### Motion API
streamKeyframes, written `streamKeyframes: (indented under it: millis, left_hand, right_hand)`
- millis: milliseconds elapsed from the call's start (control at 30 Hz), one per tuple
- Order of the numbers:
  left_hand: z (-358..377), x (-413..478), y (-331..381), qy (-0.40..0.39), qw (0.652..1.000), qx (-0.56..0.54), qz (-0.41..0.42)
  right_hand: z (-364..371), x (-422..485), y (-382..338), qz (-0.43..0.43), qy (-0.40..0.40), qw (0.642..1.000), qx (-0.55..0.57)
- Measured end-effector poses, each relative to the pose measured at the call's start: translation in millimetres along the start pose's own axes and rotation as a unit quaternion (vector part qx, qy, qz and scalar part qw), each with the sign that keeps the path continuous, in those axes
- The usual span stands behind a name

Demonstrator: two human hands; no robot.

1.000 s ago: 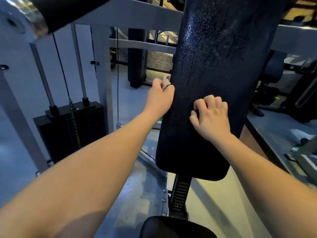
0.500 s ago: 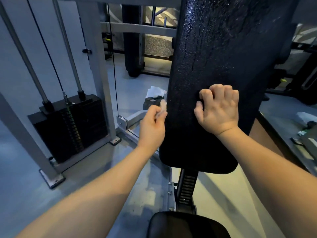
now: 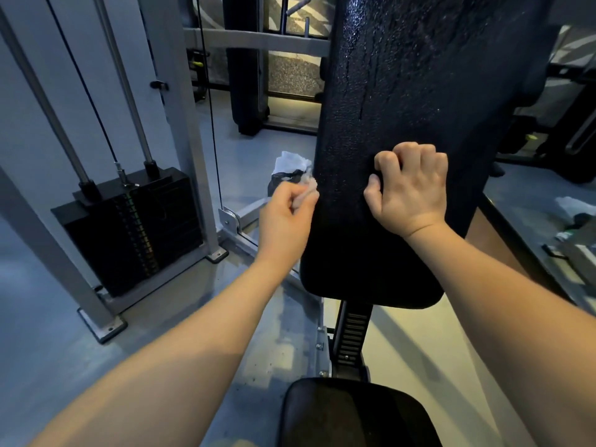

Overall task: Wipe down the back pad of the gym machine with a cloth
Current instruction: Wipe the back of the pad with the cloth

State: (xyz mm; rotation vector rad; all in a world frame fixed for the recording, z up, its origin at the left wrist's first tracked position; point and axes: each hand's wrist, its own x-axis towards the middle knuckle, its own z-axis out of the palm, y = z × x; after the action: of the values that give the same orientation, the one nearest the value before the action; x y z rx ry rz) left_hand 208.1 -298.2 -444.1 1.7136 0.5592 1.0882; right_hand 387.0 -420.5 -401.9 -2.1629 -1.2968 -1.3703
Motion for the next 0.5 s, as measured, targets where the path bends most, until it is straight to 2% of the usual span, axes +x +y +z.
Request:
streamKeyframes:
  millis: [167, 300, 500]
  left_hand:
    - [7, 26, 37, 0.076, 0.997, -0.029, -0.015]
    - [16, 6, 36, -0.003, 1.000, 0.025, -0.016]
    - [-6, 27, 16, -0.095, 0.995, -0.028, 0.009]
  right_hand:
    - [-3, 0, -1, 0.004, -0.014, 1.000, 0.004]
    - [-2, 1, -1, 0.000, -0.009, 1.000, -0.001]
    - [-2, 1, -2, 0.001, -0.012, 1.000, -0.006]
